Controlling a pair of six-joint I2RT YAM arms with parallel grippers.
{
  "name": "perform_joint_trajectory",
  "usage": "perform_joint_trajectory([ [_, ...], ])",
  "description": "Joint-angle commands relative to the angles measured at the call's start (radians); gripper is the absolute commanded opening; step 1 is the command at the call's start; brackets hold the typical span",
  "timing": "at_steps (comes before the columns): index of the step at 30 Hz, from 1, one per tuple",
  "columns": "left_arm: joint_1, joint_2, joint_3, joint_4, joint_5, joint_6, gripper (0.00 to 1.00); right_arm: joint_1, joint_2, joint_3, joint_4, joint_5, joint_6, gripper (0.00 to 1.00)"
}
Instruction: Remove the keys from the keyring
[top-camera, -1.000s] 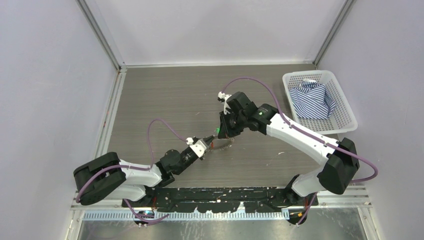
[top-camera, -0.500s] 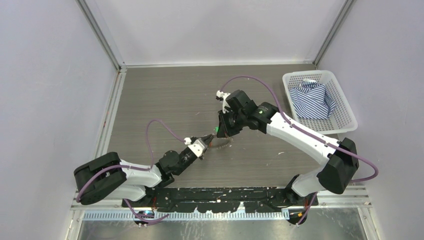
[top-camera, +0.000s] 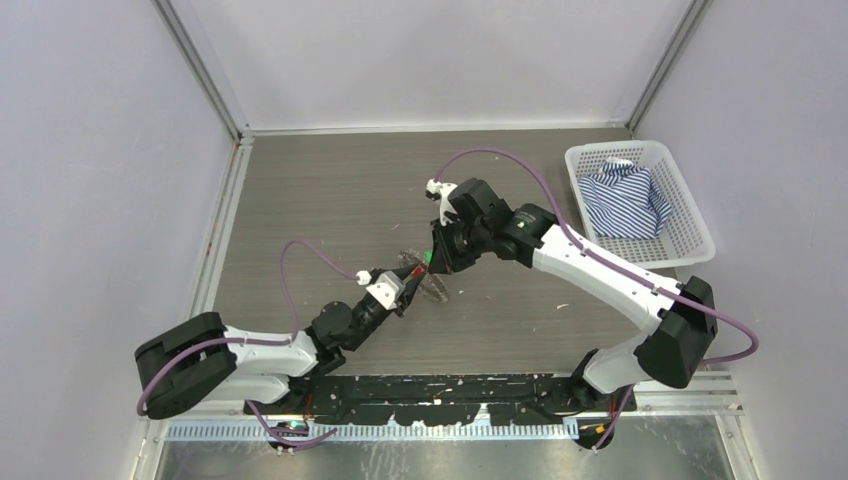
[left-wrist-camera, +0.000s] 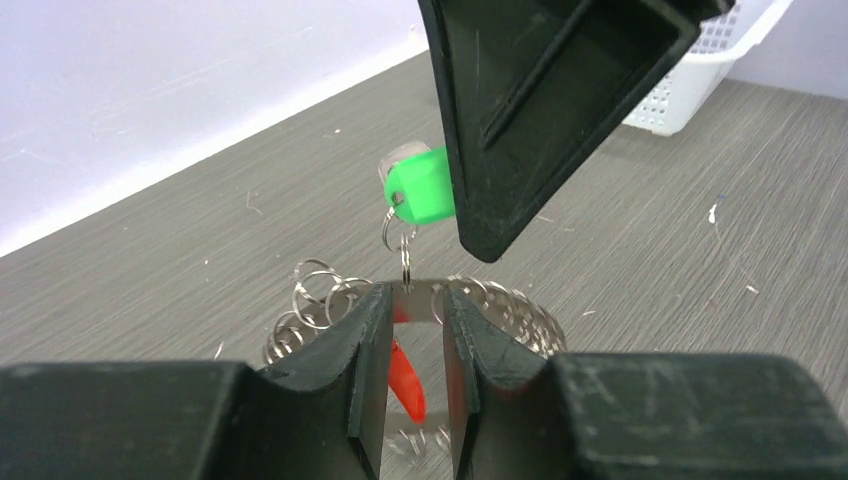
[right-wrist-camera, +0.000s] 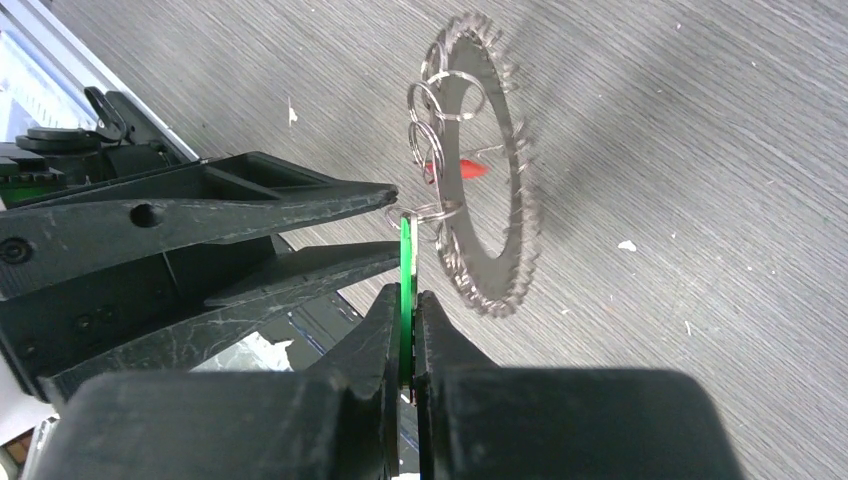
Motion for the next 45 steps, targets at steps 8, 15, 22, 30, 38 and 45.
perform_joint_trajectory([
  [8, -0.003, 0.047, 0.008, 0.143, -0.001, 0.004, 0.29, 0.027, -0.020, 0.034, 0.032, 0.001, -0.022, 0.01],
  [15, -0.004, 0.089, 0.015, 0.196, -0.016, 0.041, 0.30, 0.040, -0.031, 0.026, 0.026, -0.005, -0.033, 0.01],
  [22, -0.003, 0.082, 0.013, 0.222, -0.018, 0.076, 0.31, 0.048, -0.034, 0.023, 0.024, -0.003, -0.038, 0.01],
  [30, -0.004, 0.137, 0.018, 0.224, 0.019, 0.062, 0.25, 0.050, -0.040, 0.036, 0.022, 0.011, -0.034, 0.01],
  [38, -0.003, 0.157, 0.023, 0.227, -0.041, 0.068, 0.21, 0.050, -0.046, 0.038, 0.019, 0.010, -0.029, 0.01],
  [45, -0.003, 0.166, 0.025, 0.227, -0.058, 0.083, 0.08, 0.050, -0.049, 0.024, 0.025, 0.009, -0.023, 0.01],
])
